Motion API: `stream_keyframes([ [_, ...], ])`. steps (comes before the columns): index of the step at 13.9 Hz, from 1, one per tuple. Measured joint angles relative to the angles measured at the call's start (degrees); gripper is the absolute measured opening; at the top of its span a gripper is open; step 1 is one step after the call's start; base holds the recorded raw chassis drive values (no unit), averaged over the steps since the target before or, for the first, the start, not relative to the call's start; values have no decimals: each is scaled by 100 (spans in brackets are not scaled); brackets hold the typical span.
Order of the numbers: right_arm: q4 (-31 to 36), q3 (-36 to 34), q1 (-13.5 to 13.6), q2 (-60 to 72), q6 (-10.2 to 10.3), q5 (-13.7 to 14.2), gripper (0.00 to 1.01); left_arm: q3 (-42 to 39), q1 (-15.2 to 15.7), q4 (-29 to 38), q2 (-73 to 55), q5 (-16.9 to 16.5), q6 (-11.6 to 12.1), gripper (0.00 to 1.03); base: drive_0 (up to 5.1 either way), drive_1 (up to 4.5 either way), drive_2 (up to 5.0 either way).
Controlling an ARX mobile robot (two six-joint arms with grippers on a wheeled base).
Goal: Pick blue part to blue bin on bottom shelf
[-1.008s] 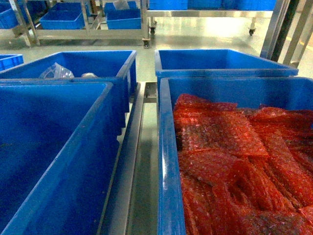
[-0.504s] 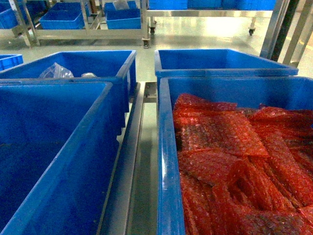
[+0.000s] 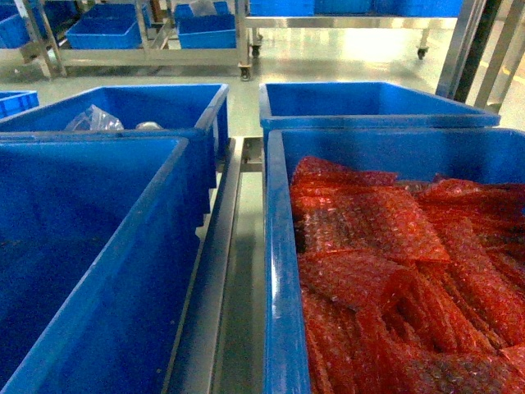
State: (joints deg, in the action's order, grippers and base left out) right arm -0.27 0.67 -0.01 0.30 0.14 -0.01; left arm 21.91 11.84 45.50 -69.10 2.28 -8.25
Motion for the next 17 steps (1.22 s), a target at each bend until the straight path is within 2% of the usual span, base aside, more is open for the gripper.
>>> stream_keyframes([
  [1,-7,0,0,0,2,0,98,-313,-26,264,229,-767,330,75,0,0,0],
  [2,0,0,0,0,2,0,98,-640,-216,243,535,-1137,555,62,0,0,0],
  [3,-4,0,0,0,2,2,98,-949,-387,168,890,-1071,699,42,0,0,0],
  [6,-2,0,0,0,2,0,98,-1156,-442,72,1198,-916,721,28,0,0,0],
  [8,-2,0,0,0,2,0,98,-1432,-656,-155,1698,-813,726,3,0,0,0],
  [9,-2,0,0,0,2,0,98,-1554,-697,-297,1958,-737,732,2,0,0,0],
  [10,-2,0,0,0,2,0,98,-1655,-894,-468,2216,-396,730,2,0,0,0],
  [11,0,0,0,0,2,-2,98,-1757,-1198,-662,2520,-291,734,2,0,0,0],
  [12,-7,0,0,0,2,0,98,-1838,-1217,-833,2769,-271,743,2,0,0,0],
  [13,0,0,0,0,0,0,98,-2041,-1174,-496,2820,-214,743,2,0,0,0],
  [17,-2,0,0,0,0,0,98,-2124,-1176,-1541,3891,-225,743,2,0,0,0],
])
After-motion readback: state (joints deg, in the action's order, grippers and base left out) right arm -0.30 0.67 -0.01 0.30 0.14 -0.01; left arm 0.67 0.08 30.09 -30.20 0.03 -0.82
